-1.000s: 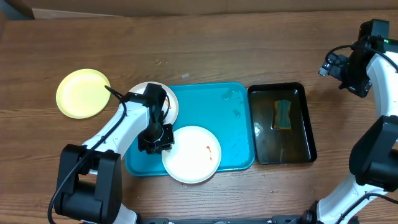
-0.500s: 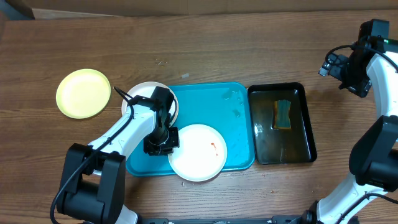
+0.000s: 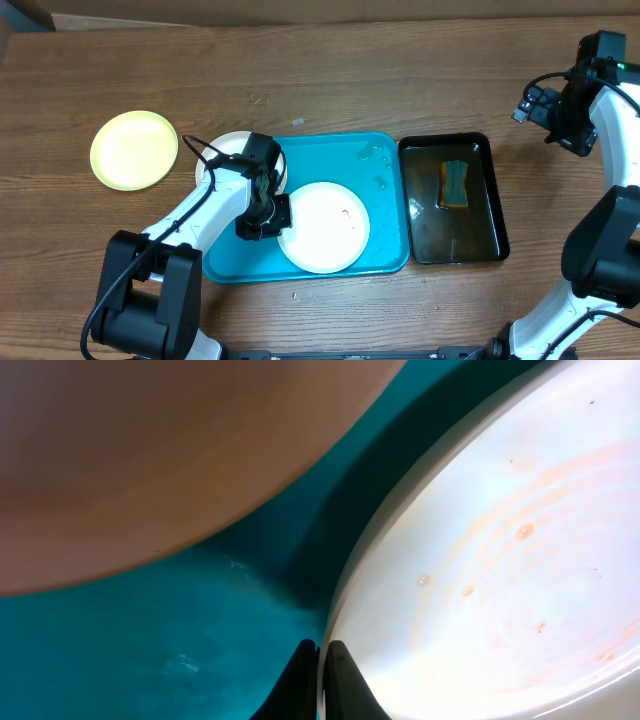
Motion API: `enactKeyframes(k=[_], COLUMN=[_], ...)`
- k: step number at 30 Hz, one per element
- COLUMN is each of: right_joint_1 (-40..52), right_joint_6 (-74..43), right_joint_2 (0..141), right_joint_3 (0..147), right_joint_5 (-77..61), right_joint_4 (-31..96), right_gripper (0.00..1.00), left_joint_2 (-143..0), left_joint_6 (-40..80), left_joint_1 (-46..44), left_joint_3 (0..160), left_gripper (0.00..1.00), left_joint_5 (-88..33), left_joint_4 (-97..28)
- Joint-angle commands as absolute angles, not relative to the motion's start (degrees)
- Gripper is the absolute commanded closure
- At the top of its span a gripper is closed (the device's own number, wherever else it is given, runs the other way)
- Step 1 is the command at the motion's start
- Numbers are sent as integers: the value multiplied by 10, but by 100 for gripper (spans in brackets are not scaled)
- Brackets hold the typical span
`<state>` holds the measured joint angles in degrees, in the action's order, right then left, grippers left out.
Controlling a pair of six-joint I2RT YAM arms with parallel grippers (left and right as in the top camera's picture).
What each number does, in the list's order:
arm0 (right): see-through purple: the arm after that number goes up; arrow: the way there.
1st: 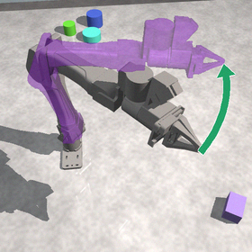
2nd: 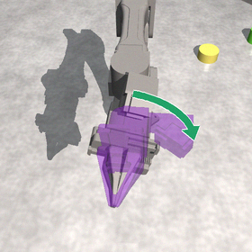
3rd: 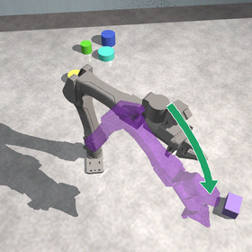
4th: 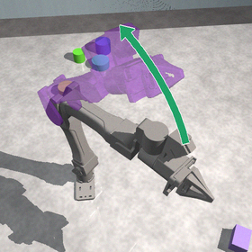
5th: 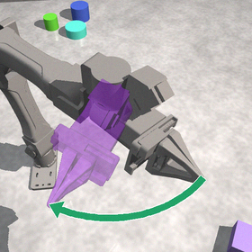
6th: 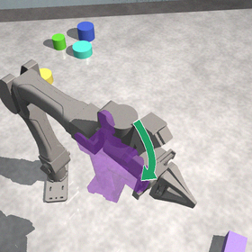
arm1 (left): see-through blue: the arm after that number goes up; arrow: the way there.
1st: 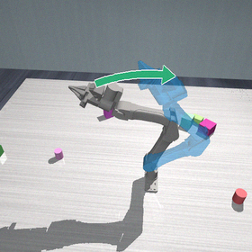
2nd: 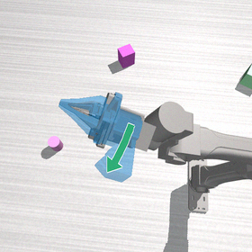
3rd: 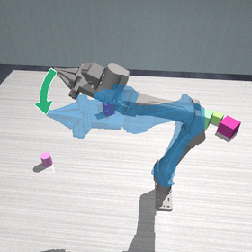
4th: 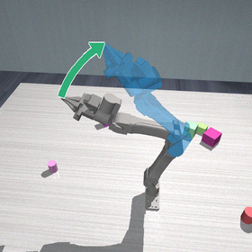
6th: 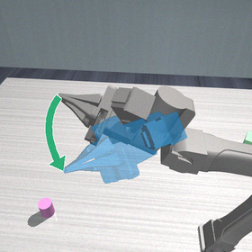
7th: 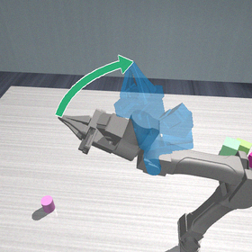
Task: Clean dirty plates on tray and stack at the side
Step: 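Move the left gripper to the lower white plate and pinch its rim, then hold the white plate rim steady with the left gripper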
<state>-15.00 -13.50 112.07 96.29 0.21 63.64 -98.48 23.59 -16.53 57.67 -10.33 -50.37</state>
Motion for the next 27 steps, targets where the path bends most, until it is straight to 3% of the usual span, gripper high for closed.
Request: enactKeyframes(k=[1,18,23,27], right_joint_1=[-151,-151,-151,-151], right_joint_6=[-137,-137,-137,-137], right_joint_2=[1117,1117,1117,1117], right_joint_3=[976,976,976,976], right_joint_5=[-1,-1,-1,-1], right_joint_4=[634,634,634,634], right_gripper=[0,0,0,0], left_joint_2=[-987,-987,-987,-988], left_joint_6=[222,223,223,223], left_joint_1=[-170,-170,-170,-178], left_joint_3=[598,613,613,612], left_gripper=[96,93,64,60], left_joint_5=[-106,-116,-117,-117], left_joint_4=[-495,-422,-418,-437])
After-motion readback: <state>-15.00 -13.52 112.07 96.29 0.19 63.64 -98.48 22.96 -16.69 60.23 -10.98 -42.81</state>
